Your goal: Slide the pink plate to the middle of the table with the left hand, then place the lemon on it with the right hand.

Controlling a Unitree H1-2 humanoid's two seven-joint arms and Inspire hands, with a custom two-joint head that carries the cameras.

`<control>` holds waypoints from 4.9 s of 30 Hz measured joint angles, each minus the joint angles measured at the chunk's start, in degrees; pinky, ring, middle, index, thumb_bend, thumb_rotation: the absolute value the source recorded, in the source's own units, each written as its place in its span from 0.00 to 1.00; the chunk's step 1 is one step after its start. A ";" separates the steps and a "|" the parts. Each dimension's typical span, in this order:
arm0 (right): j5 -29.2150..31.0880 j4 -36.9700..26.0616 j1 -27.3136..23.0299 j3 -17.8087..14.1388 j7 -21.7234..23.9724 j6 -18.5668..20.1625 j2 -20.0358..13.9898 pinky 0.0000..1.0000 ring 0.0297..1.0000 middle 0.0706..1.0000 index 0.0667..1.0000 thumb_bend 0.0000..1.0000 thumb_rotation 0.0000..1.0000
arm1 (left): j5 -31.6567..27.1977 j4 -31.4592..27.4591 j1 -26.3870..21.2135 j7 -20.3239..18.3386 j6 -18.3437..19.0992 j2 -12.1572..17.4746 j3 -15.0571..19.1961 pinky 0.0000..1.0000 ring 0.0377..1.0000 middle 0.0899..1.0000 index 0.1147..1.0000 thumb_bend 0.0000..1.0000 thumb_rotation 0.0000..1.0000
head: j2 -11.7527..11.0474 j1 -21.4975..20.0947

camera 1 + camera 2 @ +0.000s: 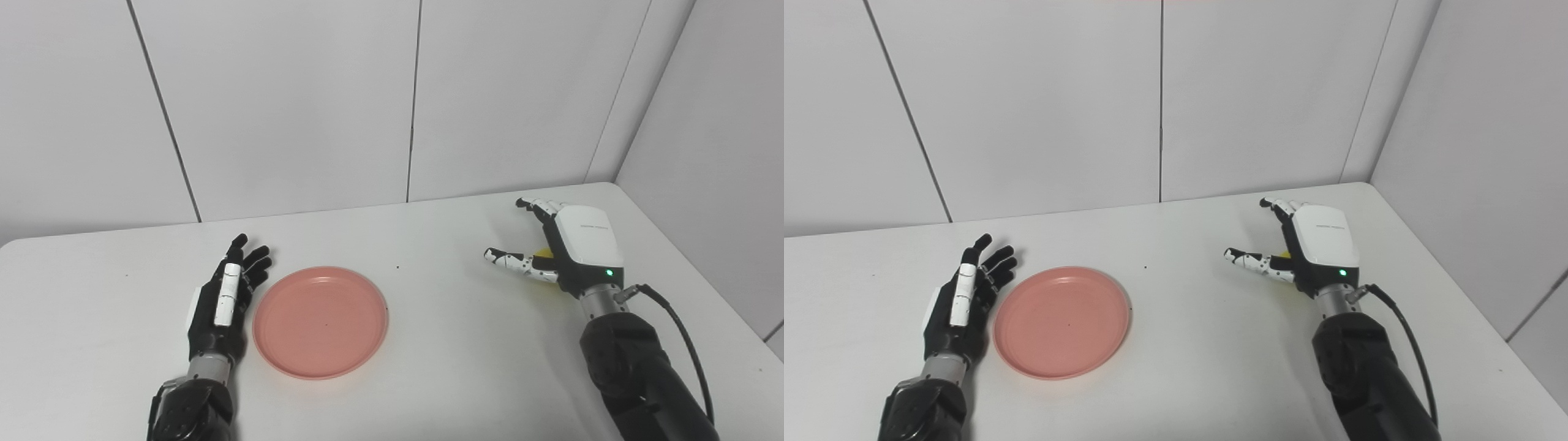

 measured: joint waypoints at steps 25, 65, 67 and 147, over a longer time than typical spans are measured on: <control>0.80 10.69 0.27 -0.42 -2.43 0.16 -3.50 0.75 0.71 0.69 0.69 0.81 0.83 | 0.00 -0.38 0.11 0.04 0.59 -0.07 -0.37 0.89 0.81 0.76 0.87 0.82 0.80 | 0.35 0.53; 7.61 20.69 -3.78 6.05 -7.27 -1.61 -5.71 0.33 0.37 0.42 0.44 0.80 0.41 | 0.45 -2.11 0.79 0.66 1.98 -0.20 -1.20 0.91 0.78 0.70 0.86 0.81 0.80 | 1.41 1.58; 8.63 21.65 -4.18 6.09 -7.35 -2.52 -5.90 0.30 0.34 0.37 0.41 0.80 0.37 | 0.47 -2.15 0.81 0.66 2.00 -0.19 -1.22 0.91 0.78 0.70 0.86 0.82 0.80 | 1.41 1.58; 11.26 -1.82 -11.24 13.70 9.61 -6.59 -0.26 0.16 0.19 0.22 0.25 0.65 0.22 | 6.32 -2.01 1.66 6.25 -0.37 -6.67 -3.44 0.76 0.72 0.66 0.84 0.80 0.75 | 0.44 18.11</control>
